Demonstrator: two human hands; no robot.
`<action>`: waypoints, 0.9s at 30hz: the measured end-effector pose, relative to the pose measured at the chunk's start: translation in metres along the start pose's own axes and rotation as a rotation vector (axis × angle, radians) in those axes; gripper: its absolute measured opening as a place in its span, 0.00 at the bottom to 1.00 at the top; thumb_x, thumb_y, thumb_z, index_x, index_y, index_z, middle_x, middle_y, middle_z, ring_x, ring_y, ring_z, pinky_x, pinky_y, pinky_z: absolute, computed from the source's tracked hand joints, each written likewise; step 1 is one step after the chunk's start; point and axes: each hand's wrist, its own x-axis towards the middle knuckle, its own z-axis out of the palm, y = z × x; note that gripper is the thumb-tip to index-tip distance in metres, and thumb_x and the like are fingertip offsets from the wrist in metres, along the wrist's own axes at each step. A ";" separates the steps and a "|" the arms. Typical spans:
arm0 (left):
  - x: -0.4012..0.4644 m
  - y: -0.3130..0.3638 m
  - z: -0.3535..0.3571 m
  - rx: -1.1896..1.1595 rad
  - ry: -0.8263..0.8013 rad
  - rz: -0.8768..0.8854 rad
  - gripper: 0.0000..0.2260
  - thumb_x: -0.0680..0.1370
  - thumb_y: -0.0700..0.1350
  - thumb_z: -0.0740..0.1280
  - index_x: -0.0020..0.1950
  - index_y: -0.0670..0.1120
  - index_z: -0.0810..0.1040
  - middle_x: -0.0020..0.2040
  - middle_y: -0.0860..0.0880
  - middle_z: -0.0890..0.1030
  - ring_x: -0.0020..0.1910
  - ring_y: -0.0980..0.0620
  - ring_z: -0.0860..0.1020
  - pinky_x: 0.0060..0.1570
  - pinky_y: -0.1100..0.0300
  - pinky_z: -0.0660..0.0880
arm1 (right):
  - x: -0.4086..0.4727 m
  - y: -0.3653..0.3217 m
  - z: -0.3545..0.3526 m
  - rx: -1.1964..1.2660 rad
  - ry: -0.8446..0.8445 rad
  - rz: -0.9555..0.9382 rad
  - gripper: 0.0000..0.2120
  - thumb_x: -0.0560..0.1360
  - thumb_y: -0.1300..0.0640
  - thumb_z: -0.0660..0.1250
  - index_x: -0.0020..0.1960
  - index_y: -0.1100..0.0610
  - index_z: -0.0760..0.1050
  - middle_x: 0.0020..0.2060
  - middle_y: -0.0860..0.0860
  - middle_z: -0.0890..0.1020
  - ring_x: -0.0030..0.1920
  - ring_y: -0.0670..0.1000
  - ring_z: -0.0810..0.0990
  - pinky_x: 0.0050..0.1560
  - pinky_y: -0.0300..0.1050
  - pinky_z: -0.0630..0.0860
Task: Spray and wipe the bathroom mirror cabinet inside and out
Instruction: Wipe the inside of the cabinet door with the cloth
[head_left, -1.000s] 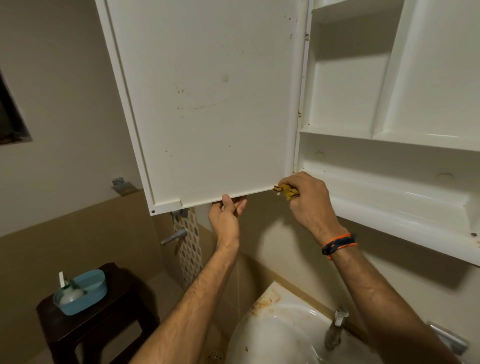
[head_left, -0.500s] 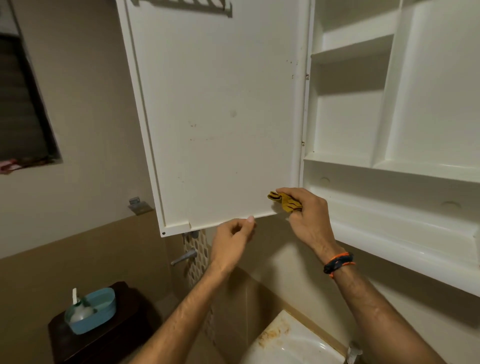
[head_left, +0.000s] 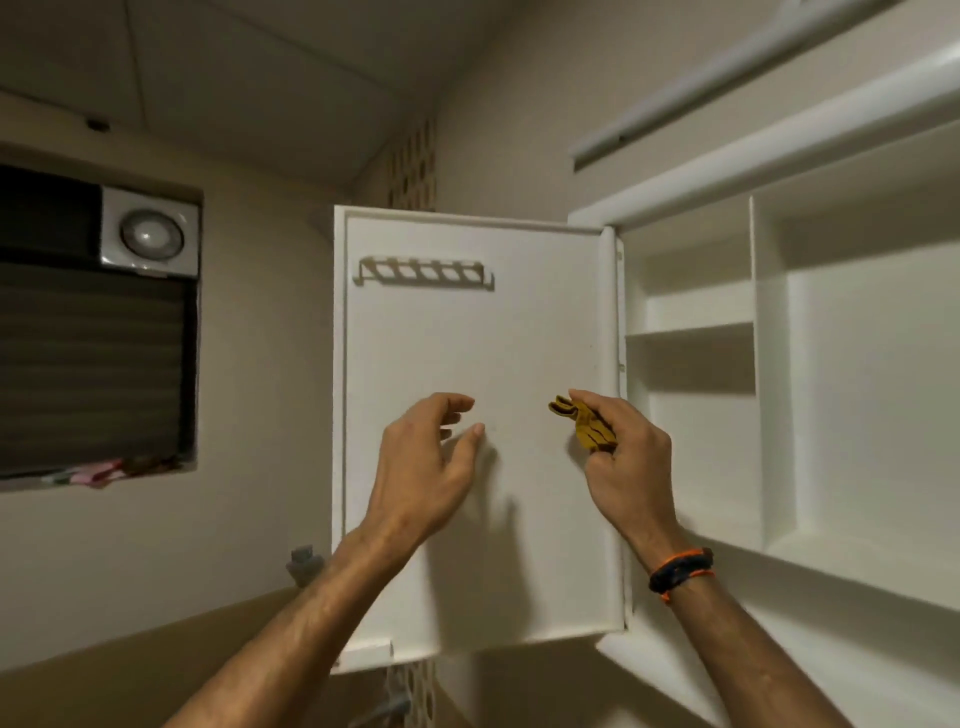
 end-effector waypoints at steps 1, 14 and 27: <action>0.014 0.003 -0.006 0.043 0.039 0.043 0.13 0.78 0.48 0.67 0.62 0.47 0.78 0.57 0.53 0.81 0.54 0.58 0.79 0.56 0.59 0.78 | 0.013 -0.003 0.000 0.011 0.027 -0.029 0.23 0.71 0.76 0.62 0.61 0.58 0.81 0.53 0.48 0.83 0.53 0.43 0.79 0.56 0.25 0.70; 0.103 0.004 -0.062 0.512 0.307 0.270 0.19 0.74 0.37 0.67 0.65 0.39 0.74 0.69 0.40 0.70 0.68 0.41 0.68 0.67 0.48 0.69 | 0.118 -0.047 0.031 0.022 0.187 -0.228 0.26 0.71 0.76 0.61 0.63 0.56 0.79 0.56 0.49 0.82 0.56 0.46 0.80 0.60 0.28 0.71; 0.123 -0.036 -0.063 0.152 0.336 0.087 0.28 0.78 0.34 0.60 0.78 0.45 0.60 0.68 0.43 0.73 0.63 0.47 0.73 0.60 0.63 0.67 | 0.134 -0.122 0.126 -0.084 0.094 -0.560 0.19 0.70 0.69 0.71 0.60 0.58 0.82 0.57 0.54 0.83 0.58 0.55 0.81 0.61 0.51 0.77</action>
